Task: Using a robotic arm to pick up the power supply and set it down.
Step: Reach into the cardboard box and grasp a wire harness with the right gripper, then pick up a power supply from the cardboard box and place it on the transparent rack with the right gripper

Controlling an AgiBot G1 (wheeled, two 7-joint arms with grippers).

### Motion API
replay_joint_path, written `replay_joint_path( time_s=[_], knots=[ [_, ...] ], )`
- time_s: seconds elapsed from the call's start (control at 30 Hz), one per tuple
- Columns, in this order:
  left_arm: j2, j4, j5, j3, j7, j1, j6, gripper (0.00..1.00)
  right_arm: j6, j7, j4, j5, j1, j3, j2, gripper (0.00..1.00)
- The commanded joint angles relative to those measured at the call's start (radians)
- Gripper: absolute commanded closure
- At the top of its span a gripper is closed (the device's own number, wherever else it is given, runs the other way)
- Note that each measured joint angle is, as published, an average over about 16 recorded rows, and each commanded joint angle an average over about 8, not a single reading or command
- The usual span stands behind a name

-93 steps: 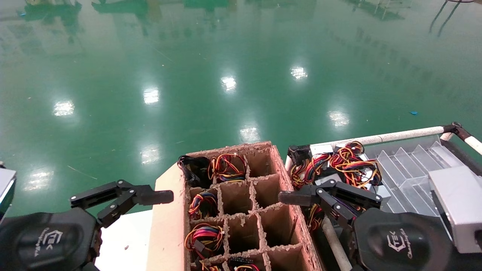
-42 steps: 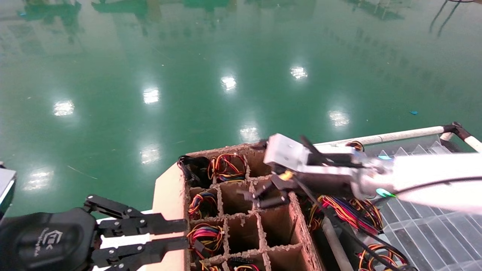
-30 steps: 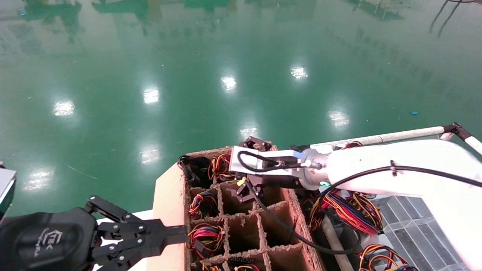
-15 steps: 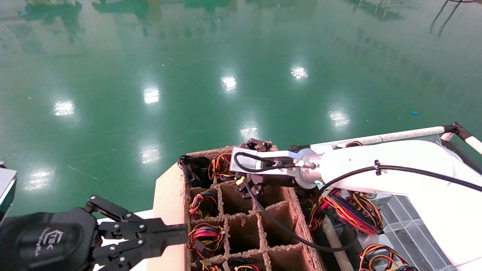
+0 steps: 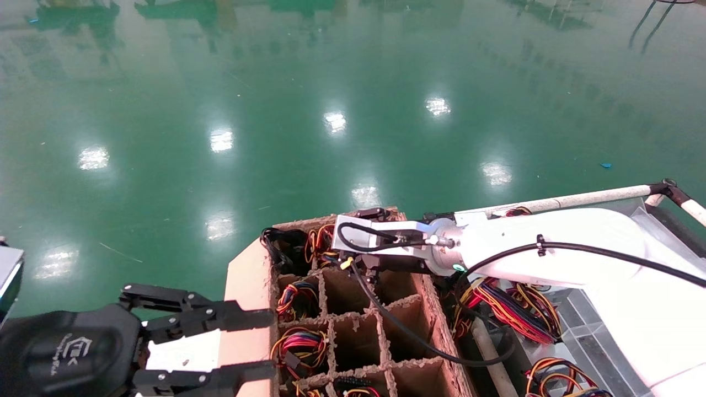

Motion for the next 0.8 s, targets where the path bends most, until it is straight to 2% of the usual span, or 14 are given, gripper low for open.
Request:
replay_joint_path(
  time_s=[0.03, 0.8],
  knots=[
    [0.000, 0.000, 0.000, 0.000, 0.000, 0.000, 0.000, 0.00, 0.003, -0.006, -0.006, 0.002, 0.001, 0.001, -0.004, 1.00],
    [0.000, 0.000, -0.001, 0.001, 0.000, 0.000, 0.000, 0.00, -0.018, -0.020, -0.033, 0.009, 0.014, -0.002, -0.008, 1.00]
  ],
)
